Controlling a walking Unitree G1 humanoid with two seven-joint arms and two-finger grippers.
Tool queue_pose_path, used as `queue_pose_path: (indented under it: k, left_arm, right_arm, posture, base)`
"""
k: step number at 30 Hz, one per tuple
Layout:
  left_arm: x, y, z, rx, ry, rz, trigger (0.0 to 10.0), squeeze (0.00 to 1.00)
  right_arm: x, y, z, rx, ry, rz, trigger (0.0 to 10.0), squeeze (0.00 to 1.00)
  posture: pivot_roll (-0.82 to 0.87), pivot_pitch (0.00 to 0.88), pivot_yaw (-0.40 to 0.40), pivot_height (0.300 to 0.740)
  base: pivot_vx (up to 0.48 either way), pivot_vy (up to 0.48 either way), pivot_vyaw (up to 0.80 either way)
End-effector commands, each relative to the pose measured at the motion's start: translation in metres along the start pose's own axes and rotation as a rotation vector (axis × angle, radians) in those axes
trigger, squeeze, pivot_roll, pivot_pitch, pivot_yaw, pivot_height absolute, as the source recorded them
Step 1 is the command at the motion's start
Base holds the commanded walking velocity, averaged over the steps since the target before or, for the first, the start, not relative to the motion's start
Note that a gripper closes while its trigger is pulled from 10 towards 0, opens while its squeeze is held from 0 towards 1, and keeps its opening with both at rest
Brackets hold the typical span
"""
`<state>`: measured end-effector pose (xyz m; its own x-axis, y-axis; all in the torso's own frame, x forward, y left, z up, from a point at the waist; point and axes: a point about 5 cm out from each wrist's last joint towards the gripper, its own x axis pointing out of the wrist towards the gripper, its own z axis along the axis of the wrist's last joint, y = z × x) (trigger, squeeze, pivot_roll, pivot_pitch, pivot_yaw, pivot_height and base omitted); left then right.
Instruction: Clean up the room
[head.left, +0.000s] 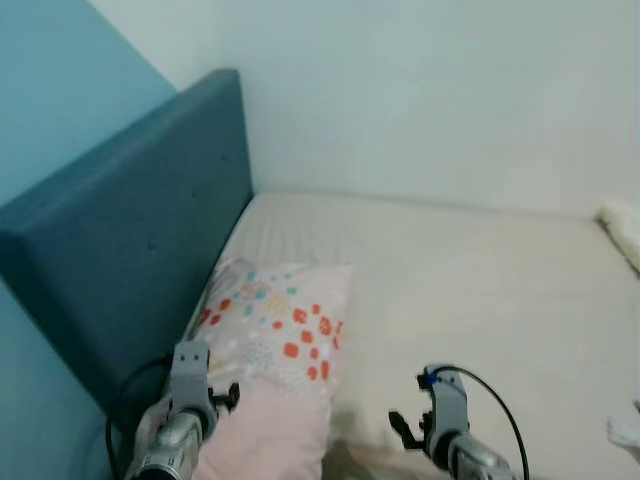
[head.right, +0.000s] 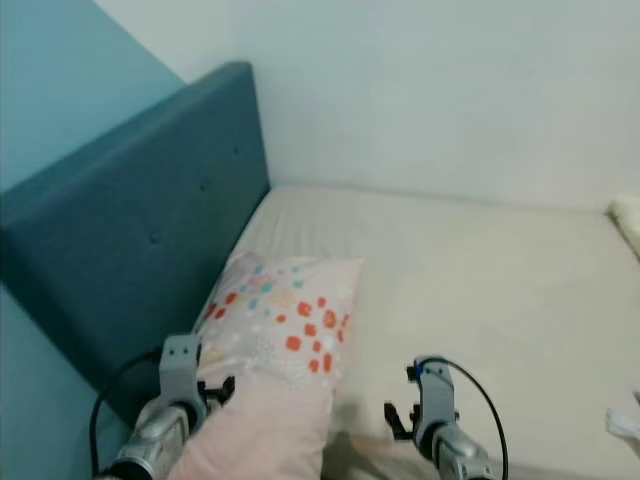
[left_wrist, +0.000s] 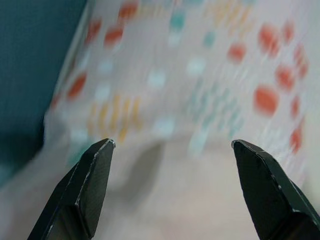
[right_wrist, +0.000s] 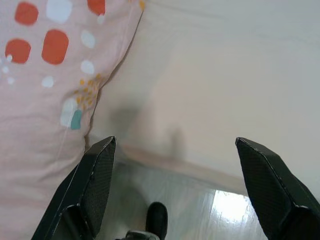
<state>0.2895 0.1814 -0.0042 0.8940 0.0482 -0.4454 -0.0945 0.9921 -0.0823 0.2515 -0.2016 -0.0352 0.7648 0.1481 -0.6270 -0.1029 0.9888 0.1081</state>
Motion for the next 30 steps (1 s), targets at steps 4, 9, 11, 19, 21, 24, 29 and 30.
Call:
queue_pose_path:
  k: [4, 9, 11, 19, 21, 24, 29, 30]
  left_arm:
    - [0.004, 0.01, 0.023, -0.01, -0.093, -0.011, 10.0, 0.0]
    - [0.007, 0.007, 0.037, 0.0, -0.154, -0.043, 10.0, 0.0]
    - [0.007, 0.007, 0.04, -0.002, -0.167, -0.046, 10.0, 0.0]
    - [0.008, 0.003, 0.045, -0.014, -0.193, -0.057, 10.0, 0.0]
    - [0.008, 0.002, 0.045, -0.016, -0.195, -0.06, 10.0, 0.0]
    - [0.008, 0.001, 0.046, -0.015, -0.198, -0.065, 10.0, 0.0]
    - [0.008, 0.0, 0.047, -0.013, -0.204, -0.072, 10.0, 0.0]
    - [0.008, 0.0, 0.047, -0.013, -0.204, -0.072, 10.0, 0.0]
  right_arm:
    - [0.005, 0.007, 0.02, 0.006, -0.091, 0.039, 10.0, 0.0]
    - [0.007, 0.01, 0.037, 0.003, -0.156, 0.06, 10.0, 0.0]
    - [0.008, 0.011, 0.041, -0.003, -0.173, 0.069, 10.0, 0.0]
    - [0.009, 0.024, 0.064, -0.139, -0.254, 0.163, 10.0, 0.0]
    - [0.01, 0.025, 0.066, -0.13, -0.261, 0.167, 10.0, 0.0]
    - [0.01, 0.025, 0.068, -0.122, -0.266, 0.17, 10.0, 0.0]
    - [0.01, 0.023, 0.068, -0.121, -0.249, 0.154, 10.0, 0.0]
    - [0.01, 0.023, 0.068, -0.121, -0.249, 0.154, 10.0, 0.0]
  posture:
    - [-0.02, 0.0, -0.013, 0.74]
    - [-0.02, 0.0, -0.011, 0.74]
    - [-0.02, 0.0, -0.01, 0.74]
    - [-0.02, 0.0, -0.015, 0.74]
    - [-0.02, 0.0, -0.014, 0.74]
    - [-0.02, 0.0, -0.013, 0.74]
    - [-0.02, 0.0, -0.013, 0.74]
    - [-0.02, 0.0, -0.013, 0.74]
  base:
    - [0.0, 0.0, 0.0]
    - [0.0, 0.0, 0.0]
    - [0.0, 0.0, 0.0]
    - [0.296, 0.0, 0.38]
    - [0.3, 0.0, 0.78]
    - [0.3, 0.0, 0.51]
    - [0.242, 0.0, 0.0]
    - [0.0, 0.0, 0.0]
